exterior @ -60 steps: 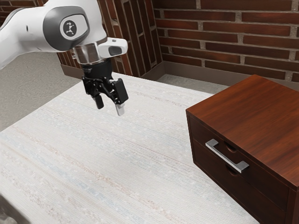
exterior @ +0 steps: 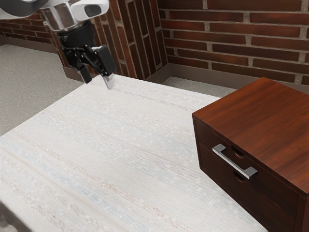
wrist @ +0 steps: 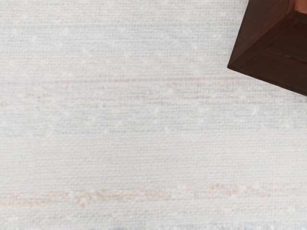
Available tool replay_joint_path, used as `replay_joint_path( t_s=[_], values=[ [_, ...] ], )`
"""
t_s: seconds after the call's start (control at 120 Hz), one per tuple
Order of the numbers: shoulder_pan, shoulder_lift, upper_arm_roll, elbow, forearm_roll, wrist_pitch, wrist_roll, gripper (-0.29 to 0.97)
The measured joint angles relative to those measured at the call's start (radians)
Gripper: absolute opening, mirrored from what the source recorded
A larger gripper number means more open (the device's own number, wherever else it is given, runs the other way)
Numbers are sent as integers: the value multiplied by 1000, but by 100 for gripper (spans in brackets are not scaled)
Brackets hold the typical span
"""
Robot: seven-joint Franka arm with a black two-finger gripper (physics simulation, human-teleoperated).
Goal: Pull the drawer handle with one arm to open the drawer
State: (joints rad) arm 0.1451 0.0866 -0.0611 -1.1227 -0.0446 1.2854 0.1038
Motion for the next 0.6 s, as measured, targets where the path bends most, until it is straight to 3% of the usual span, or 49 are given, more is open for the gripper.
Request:
replay_joint_path(
  t_s=[0.25,0.6],
  values=[
    [25,70,5,-6,16,42,48,68],
    [-34,162,-2,-40,27,243,577,68]
  ],
)
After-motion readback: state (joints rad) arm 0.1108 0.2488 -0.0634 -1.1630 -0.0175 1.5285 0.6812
